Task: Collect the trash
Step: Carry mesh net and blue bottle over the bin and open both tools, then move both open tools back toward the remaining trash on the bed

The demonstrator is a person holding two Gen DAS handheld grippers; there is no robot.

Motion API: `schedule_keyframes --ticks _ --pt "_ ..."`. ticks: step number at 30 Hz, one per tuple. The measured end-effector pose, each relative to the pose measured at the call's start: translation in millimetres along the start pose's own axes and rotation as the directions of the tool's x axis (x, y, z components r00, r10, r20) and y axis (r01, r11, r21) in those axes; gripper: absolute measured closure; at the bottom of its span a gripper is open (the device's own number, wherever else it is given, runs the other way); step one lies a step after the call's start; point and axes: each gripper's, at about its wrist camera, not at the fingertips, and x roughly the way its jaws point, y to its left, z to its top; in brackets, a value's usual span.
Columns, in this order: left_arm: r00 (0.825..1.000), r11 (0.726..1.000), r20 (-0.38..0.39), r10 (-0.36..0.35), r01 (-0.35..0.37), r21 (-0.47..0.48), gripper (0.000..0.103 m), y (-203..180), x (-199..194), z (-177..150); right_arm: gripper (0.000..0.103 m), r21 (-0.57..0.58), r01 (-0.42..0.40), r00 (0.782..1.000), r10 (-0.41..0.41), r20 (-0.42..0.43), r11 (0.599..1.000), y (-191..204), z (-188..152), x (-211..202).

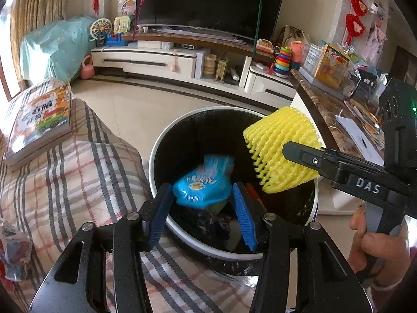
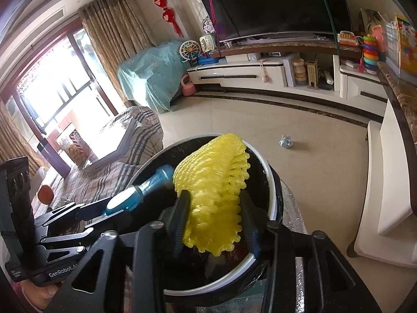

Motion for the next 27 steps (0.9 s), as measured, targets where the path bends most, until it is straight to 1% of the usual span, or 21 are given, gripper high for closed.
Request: schedule_keyframes --ticks 1,3,8,11,12,14,18,24,27 --pt "1.000 1.000 0.004 0.000 0.000 -0.003 0.047 0 -1 0 0.048 0.003 -0.002 1.000 0.002 0.003 1.000 0 0 -1" --pt "1.000 1.000 0.020 0.008 -0.008 -0.004 0.044 1 -6 -2 0.041 0.010 -0.005 1.000 0.005 0.014 1.000 -1 1 -4" --pt "0.999 1.000 0.031 0.007 -0.006 -0.024 0.043 7 -16 -12 0.027 0.027 -0.012 0.999 0.011 0.038 1.000 0 -1 -12" --pt "0.999 0.999 0.034 0.013 -0.012 -0.043 0.039 12 -25 -21 0.021 0.036 -0.025 0.999 0.023 0.046 0.999 5 -6 -17" --pt "0.999 0.999 0.036 0.016 -0.014 -0.049 0.039 14 -28 -25 0.017 0.038 -0.030 0.999 0.028 0.047 0.999 7 -7 -18" --pt "0.999 0.998 0.040 0.025 -0.022 -0.063 0.037 19 -35 -33 0.012 0.052 -0.050 0.998 0.047 0.041 0.997 11 -12 -20" --pt "0.998 0.995 0.052 0.037 -0.033 -0.091 0.032 26 -50 -50 0.011 0.079 -0.087 0.996 0.085 0.027 0.993 20 -24 -24" --pt "0.995 0.990 0.068 0.079 -0.070 -0.123 0.027 44 -74 -75 0.011 0.065 -0.116 0.993 0.114 0.030 0.991 43 -44 -37" --pt "0.994 0.984 0.069 0.088 -0.076 -0.160 0.026 57 -84 -87 0.011 0.046 -0.123 0.992 0.121 0.027 0.991 56 -53 -41"
